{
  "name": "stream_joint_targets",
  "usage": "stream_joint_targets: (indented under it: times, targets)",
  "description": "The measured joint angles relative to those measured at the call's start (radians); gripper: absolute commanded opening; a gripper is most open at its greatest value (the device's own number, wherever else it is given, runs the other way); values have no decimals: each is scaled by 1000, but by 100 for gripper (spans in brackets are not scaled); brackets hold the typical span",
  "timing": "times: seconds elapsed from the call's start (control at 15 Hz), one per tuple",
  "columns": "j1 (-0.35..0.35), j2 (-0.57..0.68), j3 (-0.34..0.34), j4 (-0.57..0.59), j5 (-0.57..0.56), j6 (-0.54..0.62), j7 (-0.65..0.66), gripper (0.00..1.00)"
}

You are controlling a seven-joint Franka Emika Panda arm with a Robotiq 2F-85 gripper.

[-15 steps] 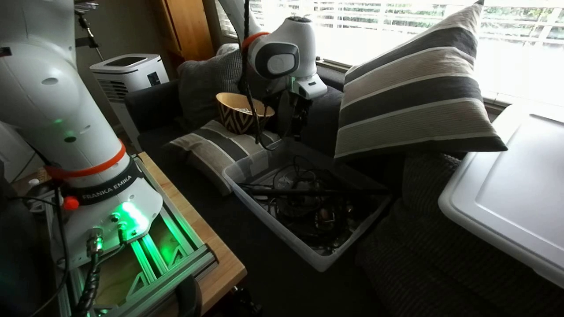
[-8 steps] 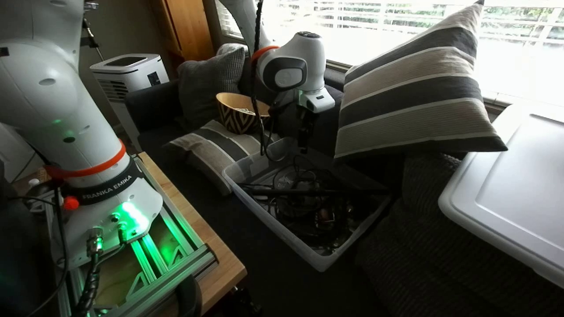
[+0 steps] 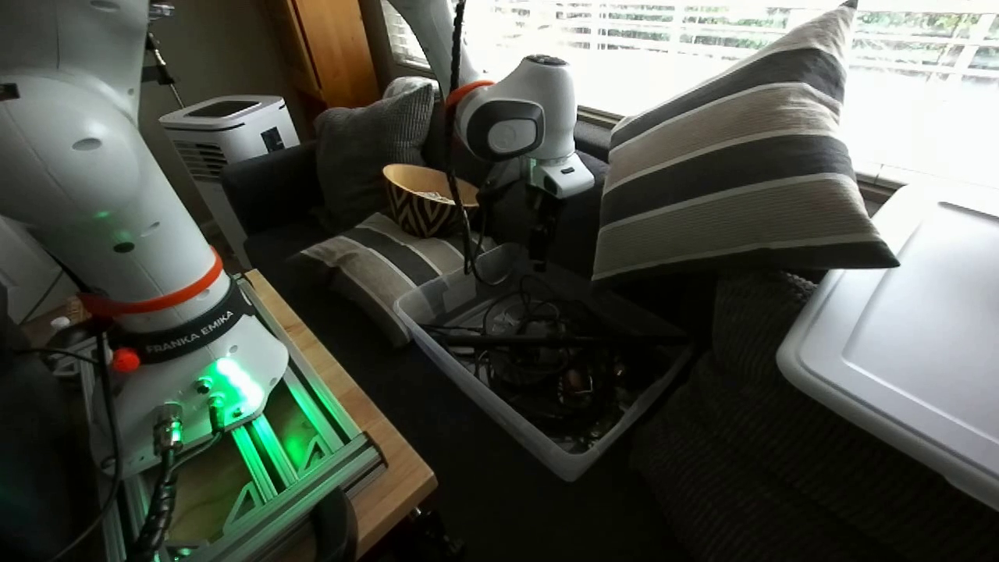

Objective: Place the black rod properly in the storage box

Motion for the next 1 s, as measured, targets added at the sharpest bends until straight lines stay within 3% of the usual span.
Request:
stream_joint_targets:
  times: [0.4, 1.0]
  targets:
    - [78, 136, -63, 85, -70, -11, 0, 100]
    - [30, 344, -69, 291, -70, -181, -96, 100]
